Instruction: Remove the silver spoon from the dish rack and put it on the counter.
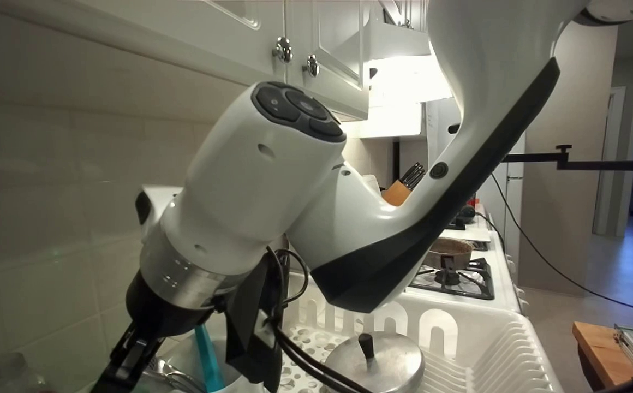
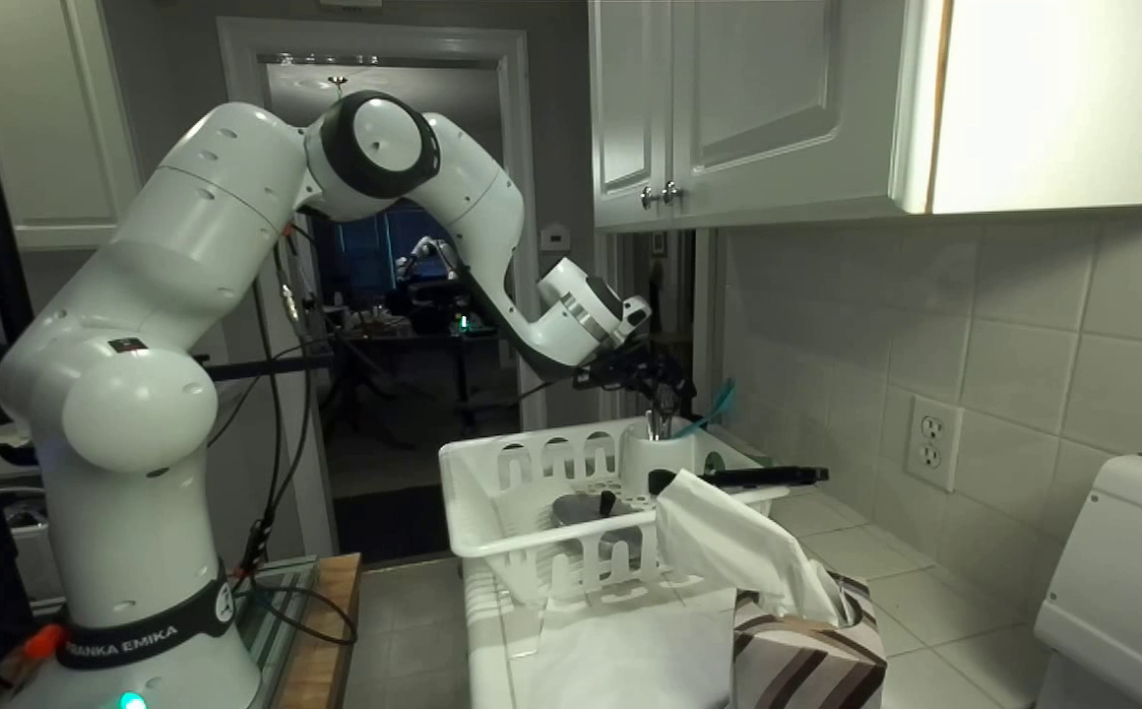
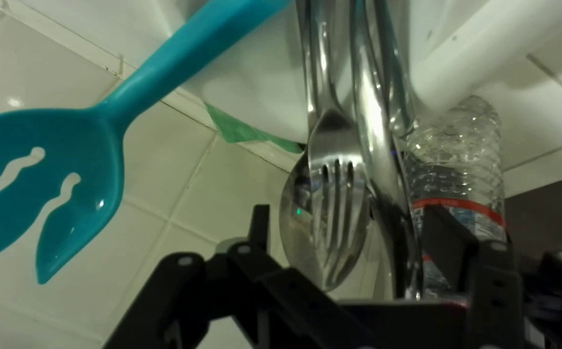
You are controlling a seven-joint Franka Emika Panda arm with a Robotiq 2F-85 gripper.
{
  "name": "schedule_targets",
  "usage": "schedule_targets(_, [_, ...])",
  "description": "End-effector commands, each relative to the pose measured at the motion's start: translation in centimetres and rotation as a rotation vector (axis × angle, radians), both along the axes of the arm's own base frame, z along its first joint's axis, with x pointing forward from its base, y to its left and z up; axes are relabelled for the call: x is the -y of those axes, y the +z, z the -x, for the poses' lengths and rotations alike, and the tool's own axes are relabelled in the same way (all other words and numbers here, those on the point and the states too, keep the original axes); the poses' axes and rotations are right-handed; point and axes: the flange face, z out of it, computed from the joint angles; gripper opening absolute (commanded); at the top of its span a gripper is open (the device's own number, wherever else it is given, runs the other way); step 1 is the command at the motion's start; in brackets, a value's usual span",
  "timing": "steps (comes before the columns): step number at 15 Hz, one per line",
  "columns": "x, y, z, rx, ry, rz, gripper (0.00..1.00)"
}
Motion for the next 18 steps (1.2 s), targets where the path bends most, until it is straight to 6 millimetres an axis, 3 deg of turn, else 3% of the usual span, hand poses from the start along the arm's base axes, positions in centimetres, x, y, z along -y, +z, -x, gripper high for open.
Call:
schedule_targets(1, [-0.69,0.16,-0.24,0.016,0.008,-0.016,0.74])
schedule_targets(2, [-0.72,0.19,-0.19,0.016,0.007,-0.017,0.60])
schedule_targets(3, [-0.72,0.19,-0.16,0.016,0.006,-0.018,0.58])
schedule_targets(11, [-0.50,0.24,-0.15,0.012,-0.006,-0.018,0.01])
schedule_targets(18, [-0.57,0.93,0.19,0.021,-0.033,-0.032,0.02])
